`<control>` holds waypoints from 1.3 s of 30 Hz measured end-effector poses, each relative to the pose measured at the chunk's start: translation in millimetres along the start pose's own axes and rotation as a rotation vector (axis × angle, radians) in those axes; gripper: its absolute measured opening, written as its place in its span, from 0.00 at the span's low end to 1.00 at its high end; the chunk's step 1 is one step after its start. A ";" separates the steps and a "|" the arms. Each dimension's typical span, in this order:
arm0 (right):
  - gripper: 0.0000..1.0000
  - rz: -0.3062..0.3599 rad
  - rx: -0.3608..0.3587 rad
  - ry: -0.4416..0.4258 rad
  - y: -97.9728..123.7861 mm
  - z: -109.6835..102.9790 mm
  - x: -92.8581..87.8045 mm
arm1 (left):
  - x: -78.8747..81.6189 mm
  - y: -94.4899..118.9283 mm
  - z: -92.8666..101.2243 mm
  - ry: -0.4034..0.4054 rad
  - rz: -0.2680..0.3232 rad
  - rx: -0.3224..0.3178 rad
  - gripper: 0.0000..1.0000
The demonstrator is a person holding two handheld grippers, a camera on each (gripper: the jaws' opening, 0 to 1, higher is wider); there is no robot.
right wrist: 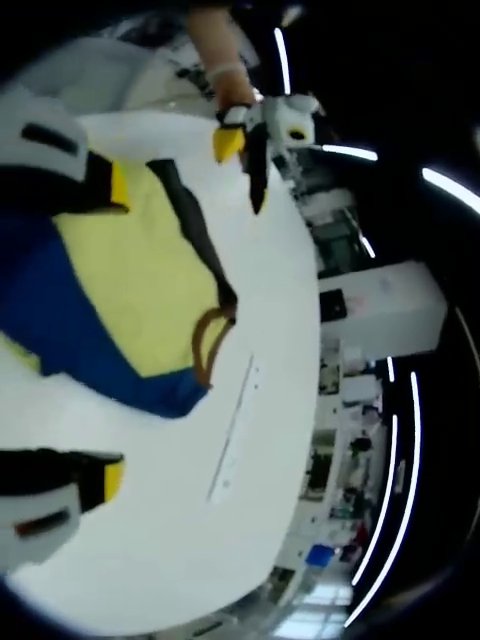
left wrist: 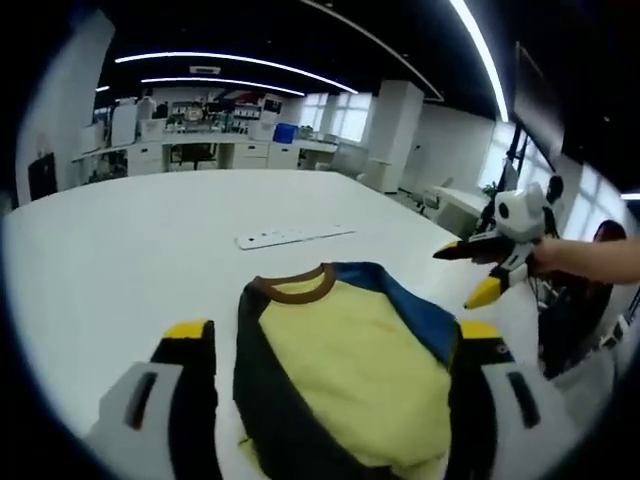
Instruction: Fold the garment on the visible template until the final outline fits inside the template.
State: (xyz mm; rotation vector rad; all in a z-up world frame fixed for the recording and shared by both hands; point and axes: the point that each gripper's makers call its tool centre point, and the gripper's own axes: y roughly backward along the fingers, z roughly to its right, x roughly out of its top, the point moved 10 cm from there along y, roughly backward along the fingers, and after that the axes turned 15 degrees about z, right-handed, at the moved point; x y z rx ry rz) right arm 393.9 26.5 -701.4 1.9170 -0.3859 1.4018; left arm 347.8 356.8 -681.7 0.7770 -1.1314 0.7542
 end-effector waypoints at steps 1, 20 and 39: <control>0.99 0.007 -0.004 -0.007 4.2 0.5 -0.8 | 0.2 2.5 2.1 0.000 0.004 -0.002 0.94; 0.88 0.058 -0.046 -0.087 66.5 -13.4 -22.1 | 5.4 47.9 29.8 0.010 0.060 -0.009 0.89; 0.48 -0.037 -0.041 -0.309 113.4 -45.2 -104.1 | -6.9 98.3 39.7 0.055 0.096 0.020 0.84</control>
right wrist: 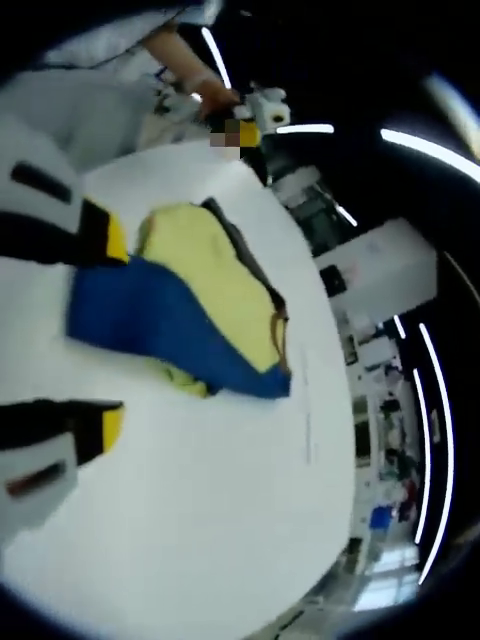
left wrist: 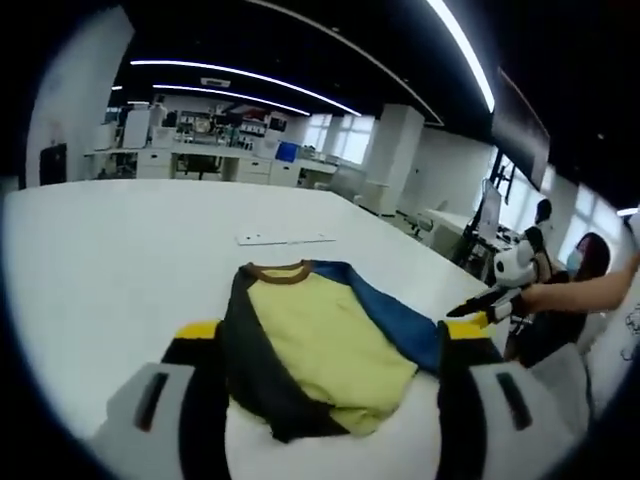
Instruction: Fold the garment on the visible template until the final outline fits inside the template.
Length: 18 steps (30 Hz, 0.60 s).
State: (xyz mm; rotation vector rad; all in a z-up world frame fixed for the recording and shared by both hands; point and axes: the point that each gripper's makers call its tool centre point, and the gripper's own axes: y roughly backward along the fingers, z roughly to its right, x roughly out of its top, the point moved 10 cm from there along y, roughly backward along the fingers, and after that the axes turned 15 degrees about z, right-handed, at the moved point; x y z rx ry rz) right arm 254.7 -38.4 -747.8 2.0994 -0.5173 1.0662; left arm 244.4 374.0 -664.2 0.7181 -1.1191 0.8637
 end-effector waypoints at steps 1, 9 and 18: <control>0.46 -0.003 -0.006 -0.018 1.8 -1.0 -3.6 | -0.6 0.9 2.0 0.001 0.003 0.001 0.83; 0.30 -0.020 -0.043 -0.147 4.3 7.3 -29.2 | -4.9 3.2 0.7 0.013 -0.005 0.006 0.83; 0.14 0.027 -0.062 -0.352 -0.6 18.0 -36.1 | -7.5 4.2 0.8 0.014 -0.007 0.009 0.83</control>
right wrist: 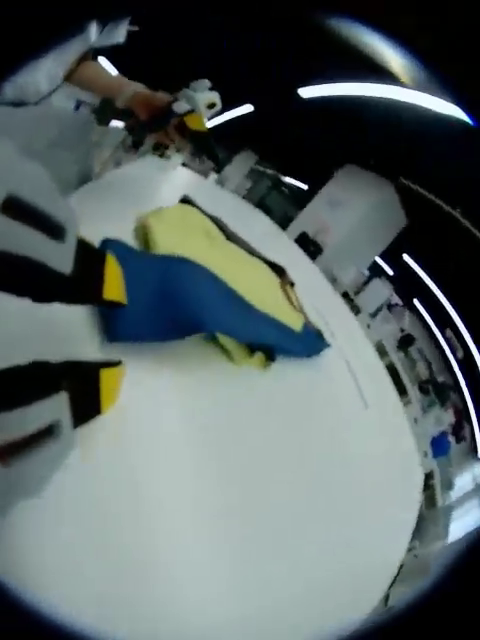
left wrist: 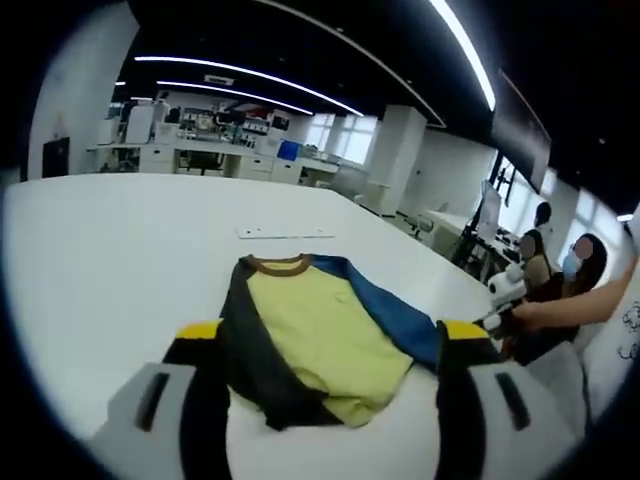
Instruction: Fold the garment on the visible template until the final outline fits inside the template.
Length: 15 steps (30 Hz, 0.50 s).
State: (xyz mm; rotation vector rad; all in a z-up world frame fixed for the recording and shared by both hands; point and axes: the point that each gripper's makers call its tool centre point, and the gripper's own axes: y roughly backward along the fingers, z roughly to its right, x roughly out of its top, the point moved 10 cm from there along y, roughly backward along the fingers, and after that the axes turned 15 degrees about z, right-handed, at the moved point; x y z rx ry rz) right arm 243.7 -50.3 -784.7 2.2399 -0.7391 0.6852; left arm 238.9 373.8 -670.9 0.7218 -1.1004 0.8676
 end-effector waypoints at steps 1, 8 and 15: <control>0.11 -0.004 0.006 -0.013 -0.6 1.2 -1.1 | -0.7 0.2 0.4 0.003 -0.001 0.000 0.82; 0.00 0.016 0.025 -0.026 5.2 -10.8 5.8 | -4.5 2.5 -0.3 0.004 -0.007 0.004 0.82; 0.00 0.060 0.115 0.032 -12.3 -49.0 40.0 | -3.3 2.7 1.2 0.005 -0.006 0.003 0.82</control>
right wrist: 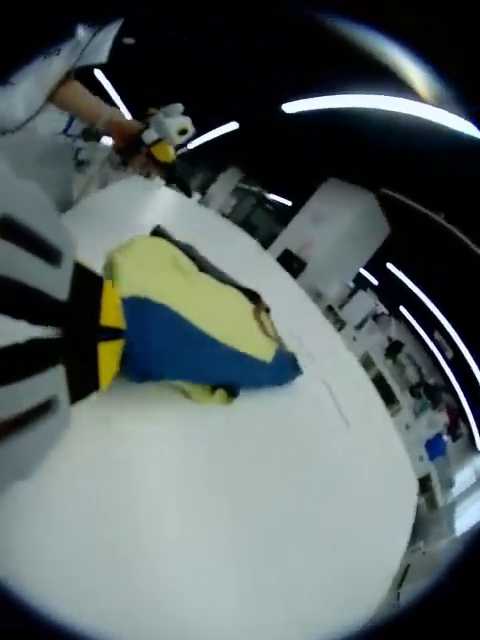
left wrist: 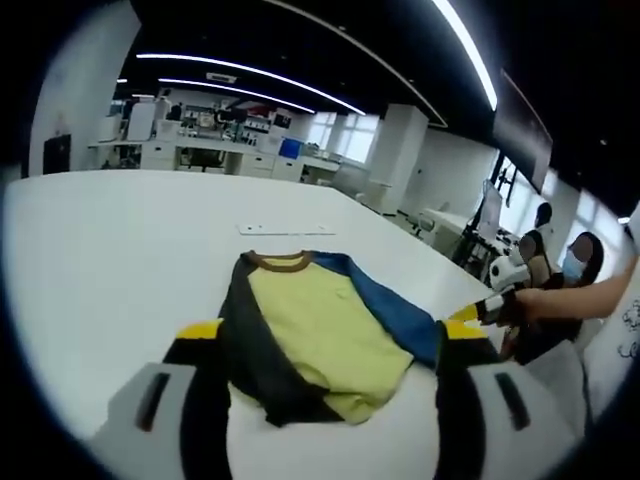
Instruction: Fold the garment on the visible template until the final outline fits inside the template.
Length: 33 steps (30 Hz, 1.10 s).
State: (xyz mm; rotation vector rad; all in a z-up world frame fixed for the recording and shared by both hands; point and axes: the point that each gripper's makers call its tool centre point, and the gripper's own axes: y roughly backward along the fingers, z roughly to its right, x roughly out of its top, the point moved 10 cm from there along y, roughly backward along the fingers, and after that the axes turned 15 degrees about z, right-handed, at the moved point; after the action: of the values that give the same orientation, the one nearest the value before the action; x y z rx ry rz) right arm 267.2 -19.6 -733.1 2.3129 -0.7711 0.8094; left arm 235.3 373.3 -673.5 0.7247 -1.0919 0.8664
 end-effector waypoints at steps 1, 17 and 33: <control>0.00 -0.008 0.009 0.020 -7.5 -4.0 2.9 | 0.1 0.0 0.3 0.001 0.001 0.000 0.82; 0.00 -0.102 -0.024 0.095 -65.7 -1.9 -10.9 | -1.9 5.2 -4.1 0.017 0.010 0.020 0.81; 0.28 -0.021 0.024 0.201 -31.0 -7.0 0.9 | -6.0 6.2 -4.5 0.032 0.003 0.020 0.81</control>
State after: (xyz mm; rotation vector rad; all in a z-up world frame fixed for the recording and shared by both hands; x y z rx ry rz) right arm 286.0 5.6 -737.6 2.2139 -0.6510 1.0284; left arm 230.7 378.7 -680.2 0.7235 -1.0581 0.8898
